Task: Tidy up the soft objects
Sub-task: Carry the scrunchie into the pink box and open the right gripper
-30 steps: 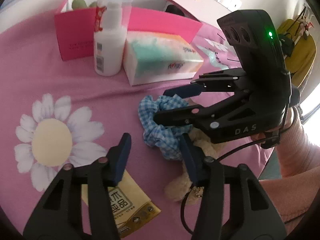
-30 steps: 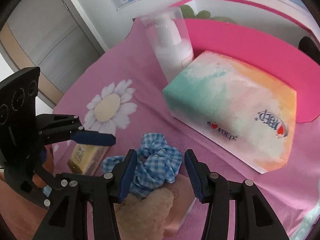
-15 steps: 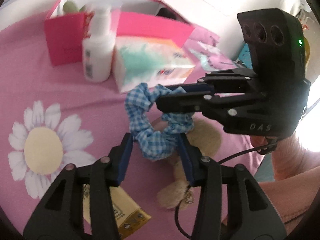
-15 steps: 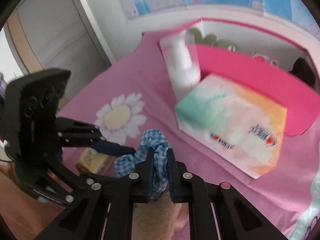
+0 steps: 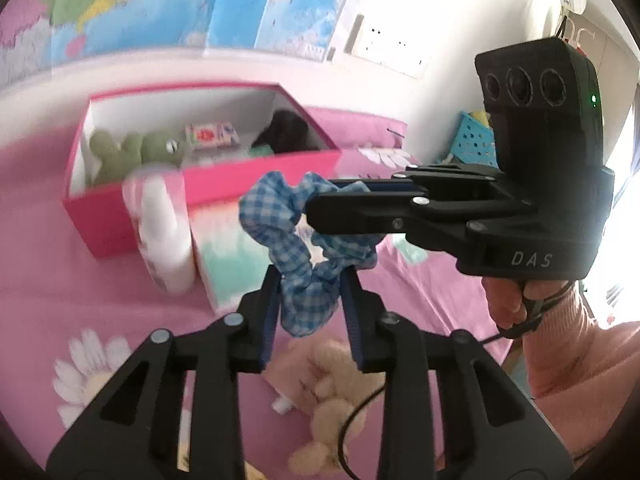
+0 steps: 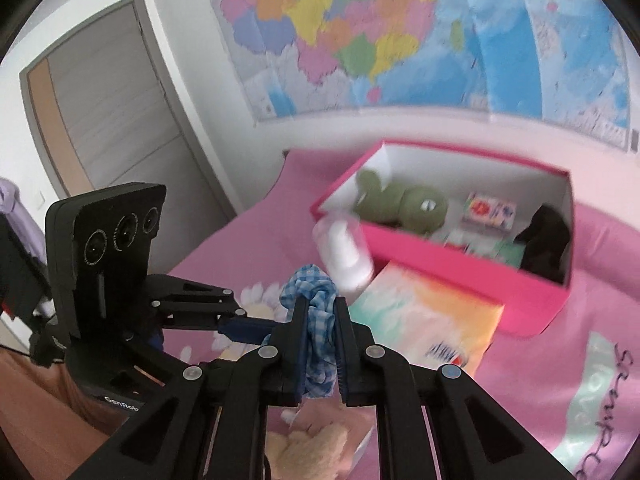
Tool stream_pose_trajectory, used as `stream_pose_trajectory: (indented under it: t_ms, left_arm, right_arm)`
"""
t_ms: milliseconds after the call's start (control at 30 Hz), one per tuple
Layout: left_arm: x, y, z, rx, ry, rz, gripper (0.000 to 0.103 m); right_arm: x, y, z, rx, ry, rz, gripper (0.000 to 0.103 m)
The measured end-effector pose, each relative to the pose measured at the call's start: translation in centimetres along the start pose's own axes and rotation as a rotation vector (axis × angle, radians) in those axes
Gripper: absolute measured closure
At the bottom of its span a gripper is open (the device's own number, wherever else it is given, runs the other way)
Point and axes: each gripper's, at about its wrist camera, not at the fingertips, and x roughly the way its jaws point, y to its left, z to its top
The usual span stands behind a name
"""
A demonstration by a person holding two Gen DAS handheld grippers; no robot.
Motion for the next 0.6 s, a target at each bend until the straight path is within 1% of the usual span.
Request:
stream_pose_trajectory:
  t_ms: [133, 267, 333, 433, 600]
  left_arm:
    - [0.3, -0.2, 2.9, 0.024, -0.025, 0.034, 0.073]
    - [0.8, 0.3, 5.6, 0.027, -0.037, 0.065, 0.076]
    - [1.3, 0.8, 6.7, 0.015, -0.031, 0.077, 0.078]
    - [2.6, 1.5, 7.9, 0.005, -0.019, 0.112, 0.078]
    - [4.5, 2.8, 9.5, -0.036, 0.018, 0.147, 0.078]
  right_arm:
    - [-0.7, -1.4, 1.6, 0.006, -0.042, -0.019, 0.092]
    - [-1.0, -2.7, 3.7, 0.022, -0.091, -0.041, 0.092]
    - [-0.8, -3.6, 4.7, 0.039, -0.108, -0.057, 0.092]
    - [-0.3, -5.2, 5.9, 0.082, -0.122, -0.056, 0.092]
    - [1.1, -7.4, 6.8, 0.132, -0.125, -0.068, 0.092]
